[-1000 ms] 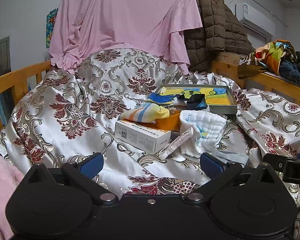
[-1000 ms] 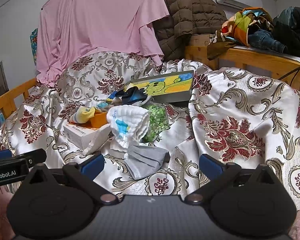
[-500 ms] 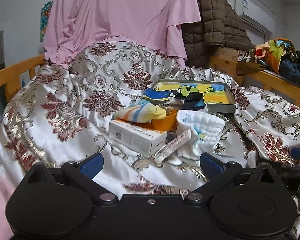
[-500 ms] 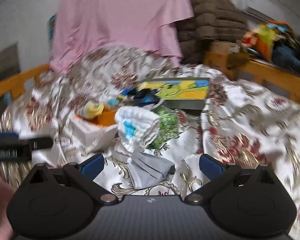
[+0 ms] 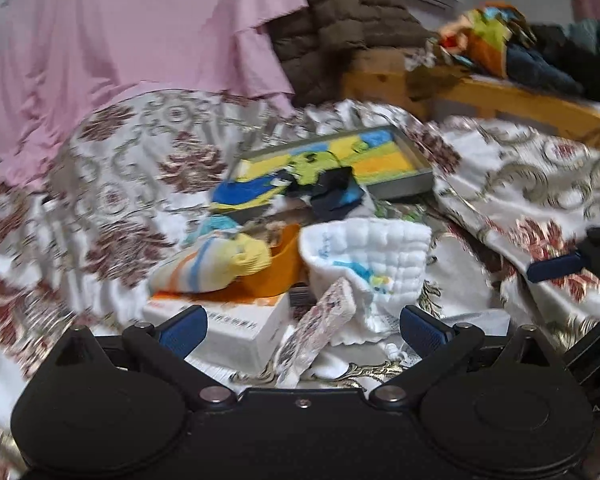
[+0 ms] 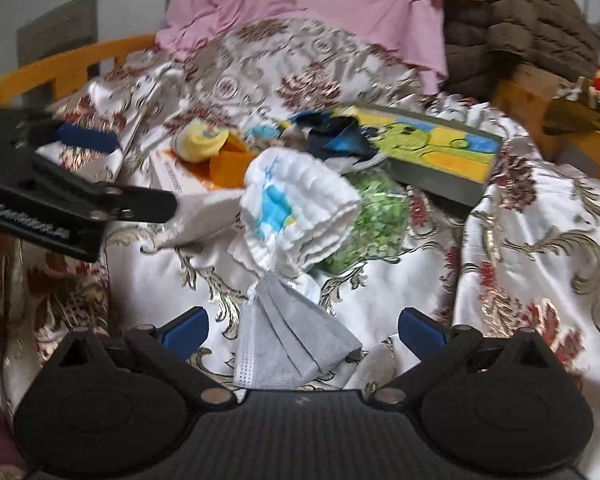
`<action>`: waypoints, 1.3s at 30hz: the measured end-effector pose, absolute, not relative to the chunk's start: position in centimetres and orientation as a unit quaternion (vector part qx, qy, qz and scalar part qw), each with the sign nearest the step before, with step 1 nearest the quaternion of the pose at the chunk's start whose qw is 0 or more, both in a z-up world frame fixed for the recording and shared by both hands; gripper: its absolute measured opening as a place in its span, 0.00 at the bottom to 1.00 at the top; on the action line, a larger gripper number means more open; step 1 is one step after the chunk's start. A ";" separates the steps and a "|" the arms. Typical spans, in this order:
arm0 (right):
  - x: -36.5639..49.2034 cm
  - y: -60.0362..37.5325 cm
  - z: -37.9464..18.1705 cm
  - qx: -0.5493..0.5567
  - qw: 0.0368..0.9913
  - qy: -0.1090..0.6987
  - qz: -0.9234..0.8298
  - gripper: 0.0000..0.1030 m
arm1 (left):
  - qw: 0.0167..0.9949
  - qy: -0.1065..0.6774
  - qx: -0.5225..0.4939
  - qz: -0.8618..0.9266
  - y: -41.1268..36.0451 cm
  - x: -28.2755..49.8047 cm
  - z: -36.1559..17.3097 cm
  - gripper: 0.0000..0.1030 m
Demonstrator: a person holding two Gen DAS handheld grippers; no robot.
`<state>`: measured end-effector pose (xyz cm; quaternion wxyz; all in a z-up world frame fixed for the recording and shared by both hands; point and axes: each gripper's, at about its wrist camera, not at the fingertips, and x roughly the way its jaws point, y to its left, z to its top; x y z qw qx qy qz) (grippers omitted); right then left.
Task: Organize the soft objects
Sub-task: 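Grasp the clear plastic packet with the left tool while the right tool grasps the grey face mask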
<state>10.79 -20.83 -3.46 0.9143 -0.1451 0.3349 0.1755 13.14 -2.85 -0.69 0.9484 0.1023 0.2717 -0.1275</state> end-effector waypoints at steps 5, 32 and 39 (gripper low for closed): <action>11.5 -20.1 -4.6 -0.178 0.903 0.338 0.196 0.99 | 0.933 0.293 0.136 -0.162 -4.0 15.6 -2.6 0.99; 13.8 -20.4 -7.1 -0.169 0.888 0.385 0.186 0.57 | 0.910 0.354 0.093 -0.195 -3.2 19.2 -5.9 0.43; 13.5 -20.1 -7.0 -0.174 0.892 0.374 0.184 0.35 | 0.917 0.347 0.092 -0.171 -2.9 19.2 -5.8 0.29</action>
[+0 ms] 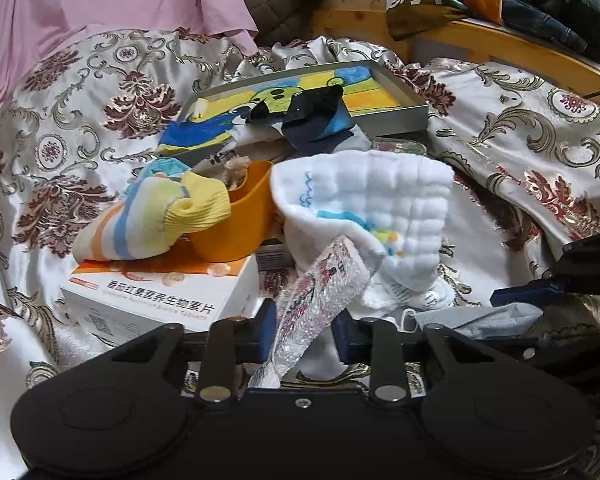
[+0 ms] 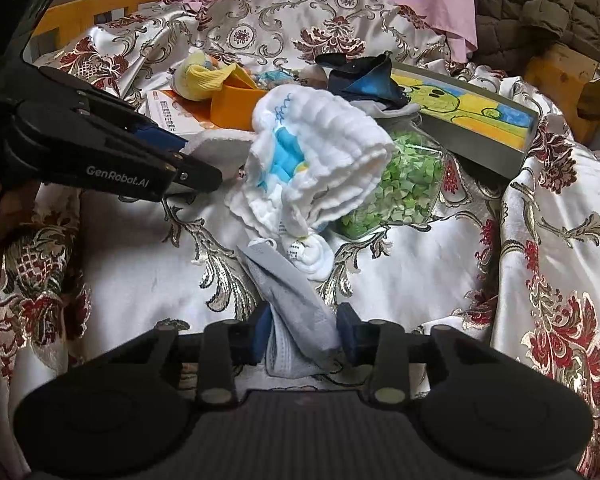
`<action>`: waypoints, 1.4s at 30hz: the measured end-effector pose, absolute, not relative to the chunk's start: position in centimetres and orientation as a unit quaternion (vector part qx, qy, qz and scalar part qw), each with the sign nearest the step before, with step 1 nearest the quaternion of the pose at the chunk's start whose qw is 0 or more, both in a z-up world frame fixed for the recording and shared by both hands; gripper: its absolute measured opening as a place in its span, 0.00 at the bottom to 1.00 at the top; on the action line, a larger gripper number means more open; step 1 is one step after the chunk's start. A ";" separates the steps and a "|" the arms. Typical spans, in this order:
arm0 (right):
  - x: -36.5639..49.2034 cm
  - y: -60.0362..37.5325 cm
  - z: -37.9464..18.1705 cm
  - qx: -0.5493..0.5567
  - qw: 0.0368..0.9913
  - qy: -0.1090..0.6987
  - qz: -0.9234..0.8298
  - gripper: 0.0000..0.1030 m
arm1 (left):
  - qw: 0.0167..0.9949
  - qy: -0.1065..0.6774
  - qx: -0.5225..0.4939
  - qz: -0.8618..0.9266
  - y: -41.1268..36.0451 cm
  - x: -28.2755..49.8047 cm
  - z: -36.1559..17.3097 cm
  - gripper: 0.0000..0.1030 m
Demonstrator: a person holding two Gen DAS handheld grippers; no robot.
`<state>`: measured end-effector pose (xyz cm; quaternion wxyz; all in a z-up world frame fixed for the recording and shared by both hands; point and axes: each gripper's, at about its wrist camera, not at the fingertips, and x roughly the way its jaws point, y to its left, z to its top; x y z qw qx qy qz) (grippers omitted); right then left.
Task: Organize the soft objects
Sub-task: 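Grasp the clear plastic packet with the left tool while the right tool grasps the grey face mask, then carry the packet and mask in both tools over the frog painting tray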
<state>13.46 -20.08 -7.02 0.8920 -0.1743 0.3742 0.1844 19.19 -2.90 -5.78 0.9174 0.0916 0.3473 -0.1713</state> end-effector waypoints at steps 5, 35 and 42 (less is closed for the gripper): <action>12.9 -20.2 -6.3 -0.161 0.898 0.362 0.193 0.23 | 0.916 0.342 0.094 -0.190 -3.1 18.5 -5.5 0.26; 8.5 -22.9 0.6 -0.073 0.955 0.226 0.180 0.17 | 0.901 0.305 -0.164 -0.259 0.0 13.4 -0.2 0.13; 12.5 -23.9 3.9 -0.067 0.966 0.189 0.165 0.17 | 0.915 0.271 -0.159 -0.252 -0.5 18.2 3.8 0.14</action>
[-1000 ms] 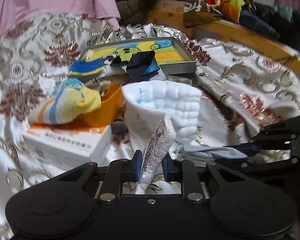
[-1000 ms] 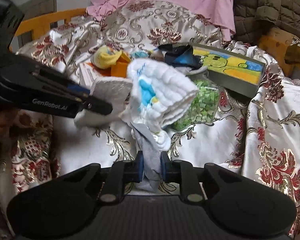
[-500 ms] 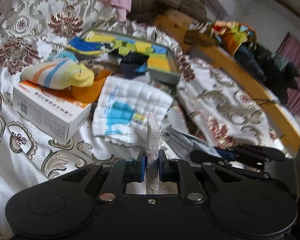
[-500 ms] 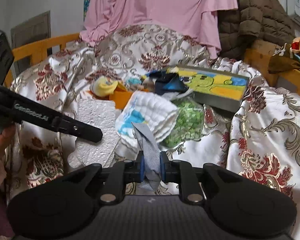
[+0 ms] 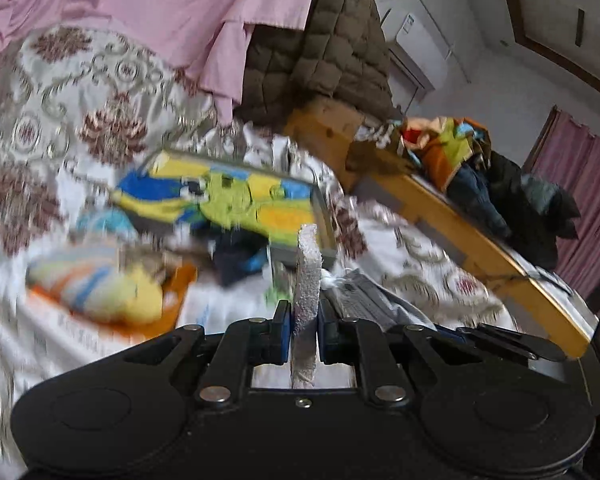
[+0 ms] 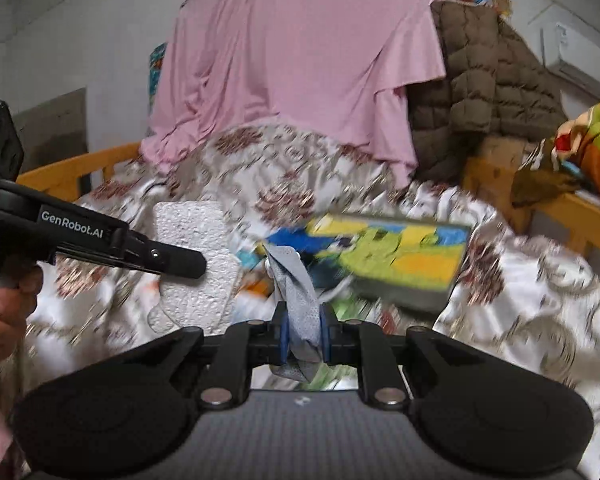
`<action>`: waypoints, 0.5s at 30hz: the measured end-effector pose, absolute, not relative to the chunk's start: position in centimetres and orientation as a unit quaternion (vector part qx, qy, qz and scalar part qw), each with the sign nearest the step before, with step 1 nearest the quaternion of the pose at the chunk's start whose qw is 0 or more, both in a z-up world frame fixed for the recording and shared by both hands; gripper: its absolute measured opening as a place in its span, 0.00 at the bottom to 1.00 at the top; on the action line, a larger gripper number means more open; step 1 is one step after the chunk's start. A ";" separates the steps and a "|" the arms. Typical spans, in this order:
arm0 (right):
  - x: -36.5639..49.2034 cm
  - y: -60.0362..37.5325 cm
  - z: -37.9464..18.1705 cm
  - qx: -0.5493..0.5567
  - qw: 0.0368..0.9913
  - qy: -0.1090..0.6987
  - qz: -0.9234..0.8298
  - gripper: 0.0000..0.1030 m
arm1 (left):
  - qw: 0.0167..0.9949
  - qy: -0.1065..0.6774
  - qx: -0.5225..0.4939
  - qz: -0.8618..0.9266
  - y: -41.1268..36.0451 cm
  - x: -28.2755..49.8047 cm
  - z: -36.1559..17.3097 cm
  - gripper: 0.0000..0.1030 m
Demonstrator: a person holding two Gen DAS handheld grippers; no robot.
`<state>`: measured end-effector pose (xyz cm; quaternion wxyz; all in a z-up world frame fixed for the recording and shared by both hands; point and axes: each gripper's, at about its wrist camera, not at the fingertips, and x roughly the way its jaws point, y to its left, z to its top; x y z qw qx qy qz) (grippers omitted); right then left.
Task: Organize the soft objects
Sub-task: 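Carry the packet and mask in both tools over the frog painting tray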
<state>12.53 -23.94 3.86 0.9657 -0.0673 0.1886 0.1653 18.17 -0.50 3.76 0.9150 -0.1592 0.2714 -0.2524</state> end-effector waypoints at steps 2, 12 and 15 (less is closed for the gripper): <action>14.7 -24.5 4.5 -0.051 0.970 0.180 0.157 0.17 | 0.918 0.267 -0.157 -0.248 -1.0 20.3 4.6 0.14; 29.7 -28.8 3.3 0.048 0.980 0.165 0.097 0.17 | 0.923 0.259 -0.148 -0.244 -6.6 33.9 5.4 0.14; 33.0 -30.5 2.1 0.065 0.980 0.172 0.079 0.17 | 0.921 0.272 -0.154 -0.233 -8.3 38.3 4.4 0.14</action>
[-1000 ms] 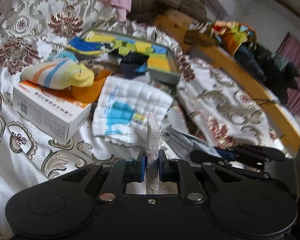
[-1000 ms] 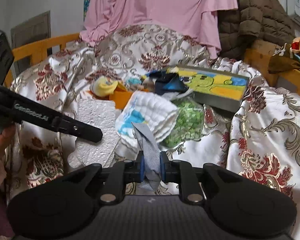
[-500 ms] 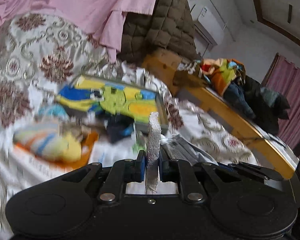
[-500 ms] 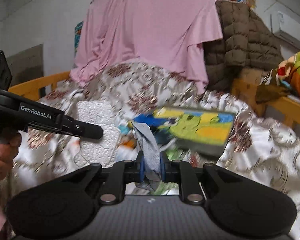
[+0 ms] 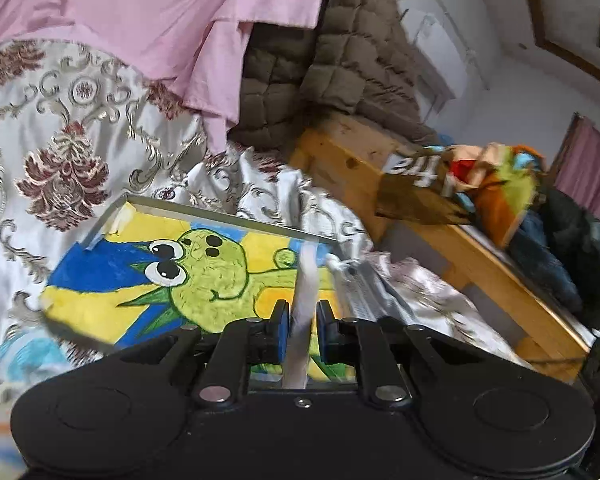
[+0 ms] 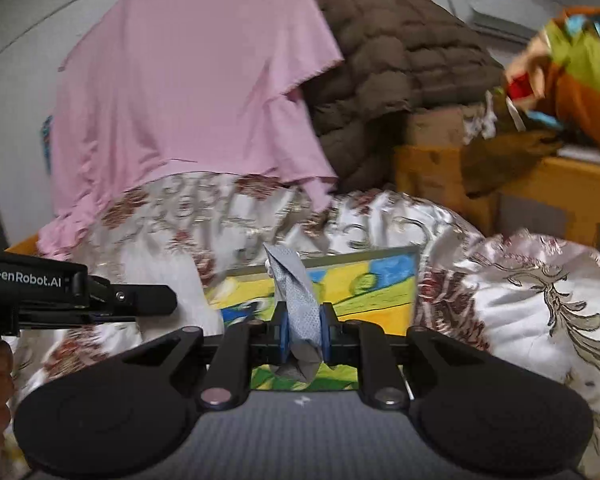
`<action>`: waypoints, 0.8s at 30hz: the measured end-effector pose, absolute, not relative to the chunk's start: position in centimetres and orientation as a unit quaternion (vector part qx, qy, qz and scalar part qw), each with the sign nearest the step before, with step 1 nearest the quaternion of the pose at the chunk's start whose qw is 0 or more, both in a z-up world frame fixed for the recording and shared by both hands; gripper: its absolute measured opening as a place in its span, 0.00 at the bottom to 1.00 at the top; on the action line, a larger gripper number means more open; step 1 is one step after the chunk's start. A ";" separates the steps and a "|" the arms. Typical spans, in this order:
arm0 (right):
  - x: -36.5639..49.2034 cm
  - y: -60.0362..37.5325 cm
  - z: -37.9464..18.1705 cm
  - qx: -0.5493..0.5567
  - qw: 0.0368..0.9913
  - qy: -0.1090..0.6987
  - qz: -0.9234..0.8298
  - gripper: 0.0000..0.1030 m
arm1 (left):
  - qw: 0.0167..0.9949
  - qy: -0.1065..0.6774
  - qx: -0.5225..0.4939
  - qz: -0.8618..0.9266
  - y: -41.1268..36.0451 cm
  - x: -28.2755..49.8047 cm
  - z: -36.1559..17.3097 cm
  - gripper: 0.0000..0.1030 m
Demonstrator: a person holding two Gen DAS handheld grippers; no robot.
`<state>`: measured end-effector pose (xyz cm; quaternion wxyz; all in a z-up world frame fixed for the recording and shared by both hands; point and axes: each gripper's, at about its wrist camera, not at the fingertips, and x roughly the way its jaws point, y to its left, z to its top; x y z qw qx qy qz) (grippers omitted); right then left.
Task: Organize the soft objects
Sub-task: 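Carry the packet and mask in both tools over the frog painting tray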
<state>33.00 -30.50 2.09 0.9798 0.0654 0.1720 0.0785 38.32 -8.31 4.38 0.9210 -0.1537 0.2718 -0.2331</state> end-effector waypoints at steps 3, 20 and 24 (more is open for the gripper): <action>35.7 -32.1 0.7 0.088 0.976 0.191 0.062 0.17 | 0.918 0.286 -0.155 -0.226 -9.6 41.9 3.2 0.15; 40.5 -31.6 -3.4 0.113 0.961 0.248 0.051 0.30 | 0.900 0.354 -0.164 -0.193 -10.5 49.4 -3.2 0.18; 40.1 -31.7 -3.4 0.107 0.961 0.250 0.047 0.41 | 0.902 0.353 -0.165 -0.183 -10.5 49.1 -3.1 0.29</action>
